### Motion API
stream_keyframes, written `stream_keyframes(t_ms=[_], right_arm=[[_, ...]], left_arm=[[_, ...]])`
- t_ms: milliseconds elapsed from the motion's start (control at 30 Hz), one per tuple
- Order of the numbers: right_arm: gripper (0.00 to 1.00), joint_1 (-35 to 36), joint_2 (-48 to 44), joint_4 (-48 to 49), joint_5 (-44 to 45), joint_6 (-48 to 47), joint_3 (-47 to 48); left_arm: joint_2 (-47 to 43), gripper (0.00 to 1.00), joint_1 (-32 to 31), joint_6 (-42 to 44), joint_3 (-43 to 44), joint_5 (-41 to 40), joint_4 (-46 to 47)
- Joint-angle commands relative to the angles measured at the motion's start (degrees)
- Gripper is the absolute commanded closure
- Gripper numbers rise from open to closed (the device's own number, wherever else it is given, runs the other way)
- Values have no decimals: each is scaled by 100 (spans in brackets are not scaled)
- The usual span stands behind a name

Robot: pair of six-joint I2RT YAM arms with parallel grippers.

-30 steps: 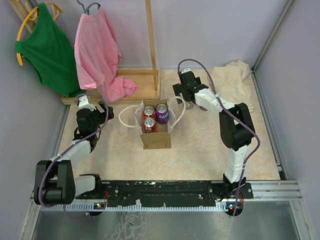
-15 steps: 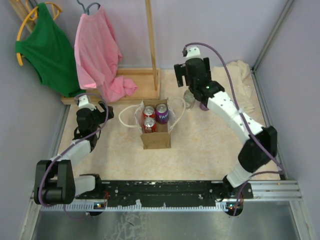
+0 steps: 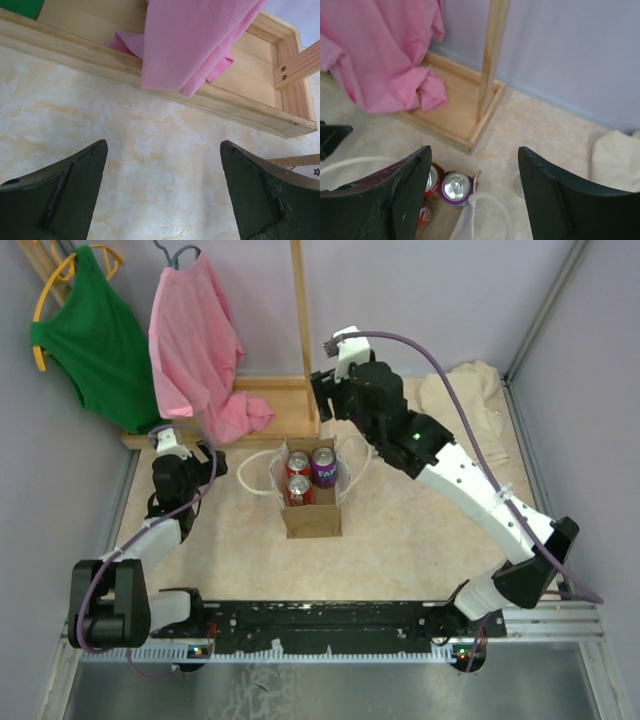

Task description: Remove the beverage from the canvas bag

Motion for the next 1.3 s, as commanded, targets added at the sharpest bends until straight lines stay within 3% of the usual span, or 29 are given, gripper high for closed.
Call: stream_keyframes(t_ms=[0, 533, 667, 800, 1267], right_arm=[[31, 65, 386, -484, -609, 251, 45], [46, 155, 1446, -637, -1277, 322, -396], [44, 169, 1671, -647, -1427, 320, -404], [34, 180, 1862, -691, -1422, 321, -425], [33, 140, 2202, -892, -938, 410, -601]], left_arm=[[-49, 0, -10, 6, 71, 13, 69], [-8, 0, -10, -35, 83, 66, 73], [-19, 0, -14, -28, 79, 52, 68], [-13, 0, -7, -37, 79, 74, 69], [7, 0, -10, -19, 66, 85, 60]])
